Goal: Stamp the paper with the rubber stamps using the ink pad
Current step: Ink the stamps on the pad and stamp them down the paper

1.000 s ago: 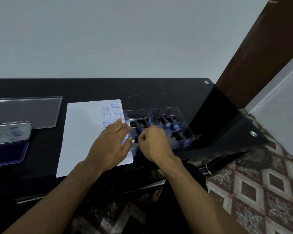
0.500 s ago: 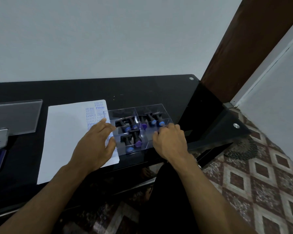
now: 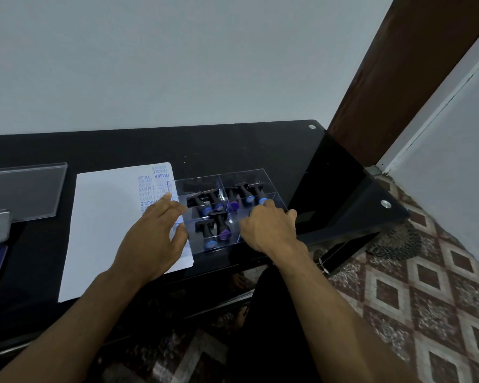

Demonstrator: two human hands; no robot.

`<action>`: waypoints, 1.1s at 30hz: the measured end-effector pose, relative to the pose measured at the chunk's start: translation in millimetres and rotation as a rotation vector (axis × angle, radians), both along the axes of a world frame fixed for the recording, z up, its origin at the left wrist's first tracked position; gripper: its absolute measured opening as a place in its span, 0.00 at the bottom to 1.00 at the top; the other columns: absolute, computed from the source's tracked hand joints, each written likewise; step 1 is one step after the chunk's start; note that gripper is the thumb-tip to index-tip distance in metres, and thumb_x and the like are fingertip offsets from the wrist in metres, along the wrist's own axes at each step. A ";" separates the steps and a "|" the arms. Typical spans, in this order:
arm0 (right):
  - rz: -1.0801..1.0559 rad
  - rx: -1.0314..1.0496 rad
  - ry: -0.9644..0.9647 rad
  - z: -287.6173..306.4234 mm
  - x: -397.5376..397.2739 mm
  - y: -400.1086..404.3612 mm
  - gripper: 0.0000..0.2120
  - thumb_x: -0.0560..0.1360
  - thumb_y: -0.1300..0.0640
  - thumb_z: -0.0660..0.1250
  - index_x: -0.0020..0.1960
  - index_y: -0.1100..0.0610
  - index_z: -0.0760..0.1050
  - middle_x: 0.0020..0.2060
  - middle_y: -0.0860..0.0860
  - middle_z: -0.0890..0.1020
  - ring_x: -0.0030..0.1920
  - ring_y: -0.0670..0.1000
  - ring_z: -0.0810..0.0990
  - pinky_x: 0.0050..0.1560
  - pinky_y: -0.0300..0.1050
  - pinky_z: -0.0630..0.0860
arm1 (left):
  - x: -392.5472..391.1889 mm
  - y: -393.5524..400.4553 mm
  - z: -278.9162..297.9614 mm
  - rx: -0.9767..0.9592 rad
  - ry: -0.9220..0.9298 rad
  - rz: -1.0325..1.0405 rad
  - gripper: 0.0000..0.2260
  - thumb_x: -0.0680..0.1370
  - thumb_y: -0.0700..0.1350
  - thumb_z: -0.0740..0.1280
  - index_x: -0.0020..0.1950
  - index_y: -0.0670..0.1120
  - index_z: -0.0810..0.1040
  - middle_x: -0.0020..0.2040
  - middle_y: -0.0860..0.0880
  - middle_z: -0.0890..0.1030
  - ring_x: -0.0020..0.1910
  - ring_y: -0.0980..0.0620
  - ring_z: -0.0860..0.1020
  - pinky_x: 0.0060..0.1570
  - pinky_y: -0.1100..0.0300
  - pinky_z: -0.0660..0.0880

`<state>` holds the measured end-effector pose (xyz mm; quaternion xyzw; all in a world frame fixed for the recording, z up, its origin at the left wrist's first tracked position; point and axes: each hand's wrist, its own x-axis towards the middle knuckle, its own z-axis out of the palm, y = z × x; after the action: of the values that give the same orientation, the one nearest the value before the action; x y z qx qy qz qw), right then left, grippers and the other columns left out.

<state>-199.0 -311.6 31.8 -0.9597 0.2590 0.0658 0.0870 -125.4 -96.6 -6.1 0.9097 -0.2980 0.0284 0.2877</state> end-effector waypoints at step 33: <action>0.178 0.049 -0.728 11.7 8.4 60.9 0.05 0.77 0.62 0.66 0.51 0.58 0.79 0.48 0.53 0.74 0.47 0.51 0.74 0.44 0.48 0.79 | 2.1 26.9 -1.1 -0.002 -0.019 0.037 0.24 0.81 0.57 0.64 0.76 0.53 0.69 0.79 0.54 0.65 0.78 0.53 0.61 0.72 0.61 0.55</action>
<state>-190.6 -250.7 43.5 -0.9367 0.1249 -0.2661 0.1901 -123.3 -69.7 -7.2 0.9146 -0.2835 0.0425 0.2850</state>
